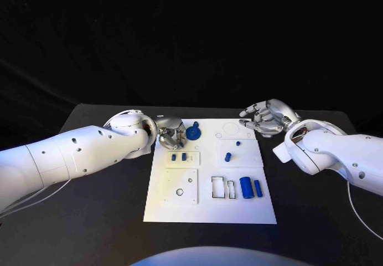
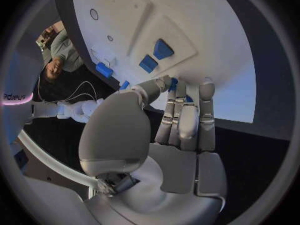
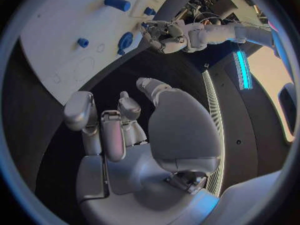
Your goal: Assemble the parts on the task board
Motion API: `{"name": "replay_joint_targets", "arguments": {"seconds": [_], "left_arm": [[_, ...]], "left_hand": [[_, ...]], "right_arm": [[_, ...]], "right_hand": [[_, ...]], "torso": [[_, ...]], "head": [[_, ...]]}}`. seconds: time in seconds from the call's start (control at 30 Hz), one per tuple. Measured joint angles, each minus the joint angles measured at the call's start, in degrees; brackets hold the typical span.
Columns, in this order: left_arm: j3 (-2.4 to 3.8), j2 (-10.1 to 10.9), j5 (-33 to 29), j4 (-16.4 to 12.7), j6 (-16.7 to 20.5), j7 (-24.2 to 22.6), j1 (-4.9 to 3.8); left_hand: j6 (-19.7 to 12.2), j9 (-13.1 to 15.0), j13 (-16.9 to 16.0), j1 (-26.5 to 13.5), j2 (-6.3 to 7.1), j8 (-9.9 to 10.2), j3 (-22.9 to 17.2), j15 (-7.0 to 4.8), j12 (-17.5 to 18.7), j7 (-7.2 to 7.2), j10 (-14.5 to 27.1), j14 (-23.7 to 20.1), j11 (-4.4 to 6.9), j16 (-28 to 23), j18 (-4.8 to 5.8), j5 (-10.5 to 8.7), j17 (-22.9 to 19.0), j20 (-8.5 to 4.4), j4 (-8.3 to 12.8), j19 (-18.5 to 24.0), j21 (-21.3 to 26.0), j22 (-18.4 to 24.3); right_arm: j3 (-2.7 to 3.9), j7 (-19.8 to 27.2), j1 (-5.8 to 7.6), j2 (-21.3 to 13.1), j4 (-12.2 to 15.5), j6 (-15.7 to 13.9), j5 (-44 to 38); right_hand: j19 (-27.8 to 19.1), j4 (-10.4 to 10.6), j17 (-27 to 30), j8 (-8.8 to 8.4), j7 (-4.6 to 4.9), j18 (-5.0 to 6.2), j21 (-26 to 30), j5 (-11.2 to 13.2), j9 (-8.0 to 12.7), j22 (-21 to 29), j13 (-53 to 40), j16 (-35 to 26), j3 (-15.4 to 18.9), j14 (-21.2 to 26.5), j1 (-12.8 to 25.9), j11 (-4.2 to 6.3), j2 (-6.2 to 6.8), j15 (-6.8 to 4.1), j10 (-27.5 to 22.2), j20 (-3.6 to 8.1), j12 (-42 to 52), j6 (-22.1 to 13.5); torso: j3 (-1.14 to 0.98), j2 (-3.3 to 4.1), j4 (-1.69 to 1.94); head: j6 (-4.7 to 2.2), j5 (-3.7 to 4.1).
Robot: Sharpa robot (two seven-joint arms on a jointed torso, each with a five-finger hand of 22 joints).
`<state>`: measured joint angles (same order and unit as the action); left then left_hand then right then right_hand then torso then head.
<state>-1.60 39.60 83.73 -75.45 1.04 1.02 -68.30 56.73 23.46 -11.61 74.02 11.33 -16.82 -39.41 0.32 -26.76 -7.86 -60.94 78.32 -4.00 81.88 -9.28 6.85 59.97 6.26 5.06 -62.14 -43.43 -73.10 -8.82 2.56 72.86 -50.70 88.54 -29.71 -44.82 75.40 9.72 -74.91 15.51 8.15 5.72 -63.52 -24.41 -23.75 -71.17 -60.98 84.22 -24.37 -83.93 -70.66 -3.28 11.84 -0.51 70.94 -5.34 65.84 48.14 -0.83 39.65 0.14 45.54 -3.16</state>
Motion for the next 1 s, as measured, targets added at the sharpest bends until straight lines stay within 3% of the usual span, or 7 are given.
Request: {"name": "replay_joint_targets", "arguments": {"seconds": [0.47,0.6,1.0], "left_arm": [[-0.20,-0.3,0.0,0.3,-0.5,0.4,-0.03],[-0.34,-0.4,0.1,0.5,-0.6,0.5,-0.01],[-0.43,-0.4,0.3,0.6,-0.6,1.1,0.03]], "left_hand": [[0.0,0.0,0.2,-0.8,0.38,0.6,0.8,0.00,0.3,0.00,0.0,0.0,0.00,0.0,0.00,-0.44,-0.5,0.00,-0.3,0.0,0.3,0.0],[-2.4,-0.4,0.3,-1.7,1.20,2.1,2.2,0.21,0.7,-0.31,0.5,-0.2,-0.53,0.0,-0.01,-2.22,-1.3,0.30,-0.8,0.3,1.2,0.4],[-2.9,-0.6,0.3,-1.7,1.20,2.1,2.5,0.42,1.1,-0.01,1.2,-0.4,-0.73,0.0,0.00,-2.22,-1.9,0.34,-0.8,0.3,1.6,0.5]], "right_arm": [[0.00,0.0,0.00,0.0,0.0,0.0,0.0],[0.00,0.0,0.00,0.0,0.1,0.0,0.0],[0.00,0.1,0.00,0.0,0.1,-0.2,0.0]], "right_hand": [[0.0,0.0,0.0,0.00,0.00,0.00,0.0,-0.2,0.0,0.0,0.0,0.0,0.0,0.0,0.0,0.00,0.00,0.00,0.0,0.00,0.0,0.0],[0.0,0.0,0.0,0.00,0.00,0.00,0.0,-0.2,0.0,0.0,0.0,0.0,0.0,0.0,0.0,0.00,0.00,0.00,0.0,0.00,0.0,0.0],[0.0,0.0,0.0,0.00,0.00,0.00,0.0,-0.2,-0.1,-0.1,-0.1,0.0,0.0,0.0,0.0,0.00,0.00,0.00,0.0,0.00,0.0,0.0]], "torso": [[0.03,-0.02,0.02],[0.04,-0.02,-0.01],[0.05,-0.01,0.02]], "head": [[0.11,0.04],[0.17,0.05],[0.28,0.16]]}}
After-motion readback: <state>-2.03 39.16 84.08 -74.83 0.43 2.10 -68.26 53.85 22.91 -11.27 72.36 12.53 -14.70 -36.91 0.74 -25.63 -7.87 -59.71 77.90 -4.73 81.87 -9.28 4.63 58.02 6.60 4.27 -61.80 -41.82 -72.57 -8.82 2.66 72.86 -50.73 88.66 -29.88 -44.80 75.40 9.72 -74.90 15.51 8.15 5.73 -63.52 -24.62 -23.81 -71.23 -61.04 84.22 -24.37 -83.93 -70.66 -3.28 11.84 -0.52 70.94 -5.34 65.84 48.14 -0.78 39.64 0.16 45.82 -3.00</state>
